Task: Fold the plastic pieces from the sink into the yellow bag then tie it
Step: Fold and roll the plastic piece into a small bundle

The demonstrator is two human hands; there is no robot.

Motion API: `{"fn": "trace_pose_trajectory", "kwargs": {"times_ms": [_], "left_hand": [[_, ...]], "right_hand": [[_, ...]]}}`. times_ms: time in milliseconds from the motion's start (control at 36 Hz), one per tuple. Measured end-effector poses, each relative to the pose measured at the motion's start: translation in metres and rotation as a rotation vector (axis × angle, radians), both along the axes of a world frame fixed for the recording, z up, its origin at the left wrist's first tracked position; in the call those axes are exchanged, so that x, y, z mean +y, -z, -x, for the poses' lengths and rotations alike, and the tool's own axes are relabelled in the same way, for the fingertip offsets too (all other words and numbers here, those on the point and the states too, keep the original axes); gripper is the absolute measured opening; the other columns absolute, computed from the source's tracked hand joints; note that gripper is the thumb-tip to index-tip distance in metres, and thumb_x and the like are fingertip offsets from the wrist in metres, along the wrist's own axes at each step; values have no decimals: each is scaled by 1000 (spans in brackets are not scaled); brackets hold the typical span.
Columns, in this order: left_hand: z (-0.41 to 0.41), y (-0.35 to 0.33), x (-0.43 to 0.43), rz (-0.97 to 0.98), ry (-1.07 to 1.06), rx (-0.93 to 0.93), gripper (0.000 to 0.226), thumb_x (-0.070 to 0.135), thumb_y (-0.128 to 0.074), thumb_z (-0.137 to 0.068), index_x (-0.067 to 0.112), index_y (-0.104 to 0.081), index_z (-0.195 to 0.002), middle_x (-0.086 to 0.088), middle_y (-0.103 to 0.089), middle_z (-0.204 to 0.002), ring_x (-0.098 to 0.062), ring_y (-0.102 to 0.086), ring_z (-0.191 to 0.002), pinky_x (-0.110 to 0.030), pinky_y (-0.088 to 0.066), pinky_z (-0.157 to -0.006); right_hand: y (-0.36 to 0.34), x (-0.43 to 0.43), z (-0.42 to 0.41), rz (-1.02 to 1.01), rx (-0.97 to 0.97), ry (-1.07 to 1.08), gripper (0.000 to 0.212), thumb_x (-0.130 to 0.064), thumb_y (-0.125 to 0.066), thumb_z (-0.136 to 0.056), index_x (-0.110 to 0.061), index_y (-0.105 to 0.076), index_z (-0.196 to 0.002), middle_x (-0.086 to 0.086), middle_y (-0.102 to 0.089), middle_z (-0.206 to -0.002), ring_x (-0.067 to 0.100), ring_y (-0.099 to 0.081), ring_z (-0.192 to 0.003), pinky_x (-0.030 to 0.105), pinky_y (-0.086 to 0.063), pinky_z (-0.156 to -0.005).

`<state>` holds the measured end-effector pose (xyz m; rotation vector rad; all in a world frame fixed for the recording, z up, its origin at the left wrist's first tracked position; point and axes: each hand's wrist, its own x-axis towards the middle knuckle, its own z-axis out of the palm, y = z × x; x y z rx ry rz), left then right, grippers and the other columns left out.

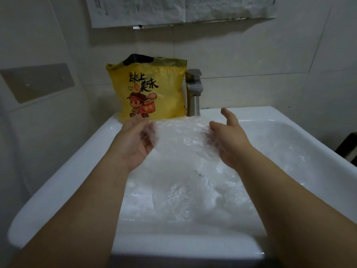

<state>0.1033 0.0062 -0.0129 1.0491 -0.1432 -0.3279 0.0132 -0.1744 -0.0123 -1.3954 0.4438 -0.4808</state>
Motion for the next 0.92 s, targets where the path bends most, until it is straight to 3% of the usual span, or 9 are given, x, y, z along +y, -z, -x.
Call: {"fn": "trace_pose_trajectory", "kwargs": {"times_ms": [111, 194, 250, 361, 444, 528, 694, 806, 917], "left_hand": [[4, -3, 2, 14, 130, -61, 36, 28, -58, -95, 28, -55, -131, 3, -70, -93, -8, -69, -73, -27, -58, -66], [6, -2, 1, -97, 108, -125, 23, 10, -57, -94, 22, -64, -112, 6, -66, -75, -4, -60, -62, -23, -58, -61], [7, 0, -1, -209, 66, -179, 26, 5, -59, -92, 16, -63, -116, 8, -60, -67, -2, -52, -57, -18, -55, -59], [5, 7, 2, -491, -87, -390, 52, 6, -70, -85, 16, -54, -134, 7, -63, -104, -2, -60, -87, -16, -48, -71], [7, 12, 2, -765, -212, -614, 63, 8, -75, -81, 18, -50, -138, 11, -59, -91, -1, -53, -78, -14, -42, -71], [6, 14, 4, -872, -292, -704, 52, 17, -77, -81, 18, -59, -130, 11, -52, -79, -3, -48, -68, -18, -39, -68], [8, 8, 3, -727, -351, -636, 11, 19, -77, -80, 19, -67, -85, 5, -52, -74, -6, -48, -67, -2, -37, -55], [3, 0, 4, -342, -119, -343, 14, 13, -70, -86, 9, -66, -99, -9, -67, -102, -23, -63, -100, -31, -49, -97], [5, -3, -1, -135, -1, -245, 19, 8, -54, -96, 0, -58, -114, -12, -66, -101, -17, -65, -91, -29, -57, -84]], "right_hand": [[-6, 3, 5, 42, -56, -69, 35, -7, -44, -99, -31, -53, -123, 2, -56, -92, 25, -64, -86, 39, -55, -81], [-8, 4, 6, -46, -60, -190, 27, 0, -46, -96, -18, -67, -102, 13, -64, -108, 22, -66, -84, 30, -57, -71], [-6, 0, 5, -11, -36, -218, 26, 0, -55, -93, -12, -66, -113, 13, -64, -116, 24, -66, -93, 31, -57, -76], [0, -3, 5, 246, 45, -176, 51, -2, -62, -90, -9, -48, -139, 12, -52, -138, 21, -61, -107, 35, -51, -95], [3, -5, 6, 462, 92, -104, 58, 1, -61, -90, -12, -42, -143, 6, -57, -128, 13, -59, -98, 18, -49, -82], [5, -6, 7, 620, 127, -81, 56, 0, -62, -89, -13, -46, -141, 4, -61, -117, 15, -59, -97, 18, -47, -78], [2, -7, 6, 690, 117, -16, 18, -26, -60, -93, -12, -64, -104, 0, -61, -90, 19, -59, -86, 28, -49, -73], [-2, -6, 7, 379, -11, -51, 16, -21, -62, -91, -12, -56, -80, 7, -58, -80, 20, -56, -73, 30, -45, -66], [-9, -2, 8, 100, -153, -105, 10, -17, -56, -95, -13, -60, -87, 8, -63, -86, 24, -63, -80, 37, -54, -74]]}}
